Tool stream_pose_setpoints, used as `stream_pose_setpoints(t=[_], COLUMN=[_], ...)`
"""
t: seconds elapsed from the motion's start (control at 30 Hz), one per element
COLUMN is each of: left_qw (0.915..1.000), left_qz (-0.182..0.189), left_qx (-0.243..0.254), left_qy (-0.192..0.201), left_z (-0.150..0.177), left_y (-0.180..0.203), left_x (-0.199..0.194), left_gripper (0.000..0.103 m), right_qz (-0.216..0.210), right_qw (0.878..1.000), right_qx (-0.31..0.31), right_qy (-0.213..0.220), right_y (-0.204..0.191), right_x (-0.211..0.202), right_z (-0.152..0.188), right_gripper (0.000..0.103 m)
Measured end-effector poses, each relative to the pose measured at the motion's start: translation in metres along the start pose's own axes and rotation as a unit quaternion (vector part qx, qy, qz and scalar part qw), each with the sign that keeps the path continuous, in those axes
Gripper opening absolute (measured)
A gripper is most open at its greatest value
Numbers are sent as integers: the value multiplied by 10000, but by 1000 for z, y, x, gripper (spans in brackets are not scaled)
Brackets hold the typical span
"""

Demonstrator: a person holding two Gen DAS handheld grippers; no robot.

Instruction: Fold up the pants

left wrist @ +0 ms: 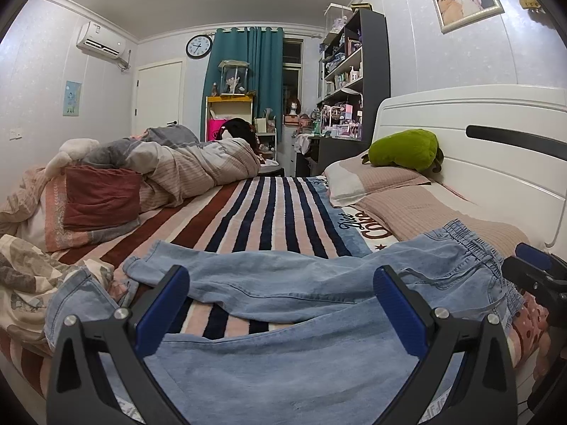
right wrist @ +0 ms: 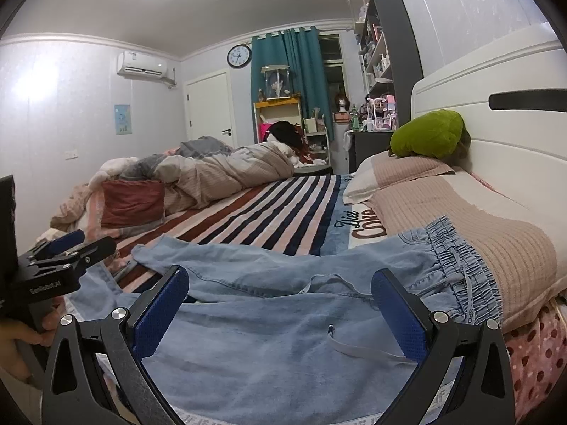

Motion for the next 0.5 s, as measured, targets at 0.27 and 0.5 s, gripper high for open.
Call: stream_pose_setpoints(t=[0.27,0.5], left_qw=[10000,9999], left_qz=[4,52], left_qx=[-5,-73], left_qy=[-3,-108], left_z=[1,4], left_y=[0,-3], left_x=[0,-2], left_gripper=[102,102], right_qz=[-1,23], right_qw=[10000,10000], right_qx=[1,27], right_qy=[2,-15], right_y=[-3,-5], right_x=[-1,-5], right_z=[0,0], right_gripper=[103,103])
Point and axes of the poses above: each gripper's, at about its wrist camera, not at the fingertips, and x roughly the way its jaws point, y to its right, z to its underside, the point moved 8 cm from there along x, roughly the way its jaws point, and after that the axes turned 10 degrees about -x, right-handed, at the moved point
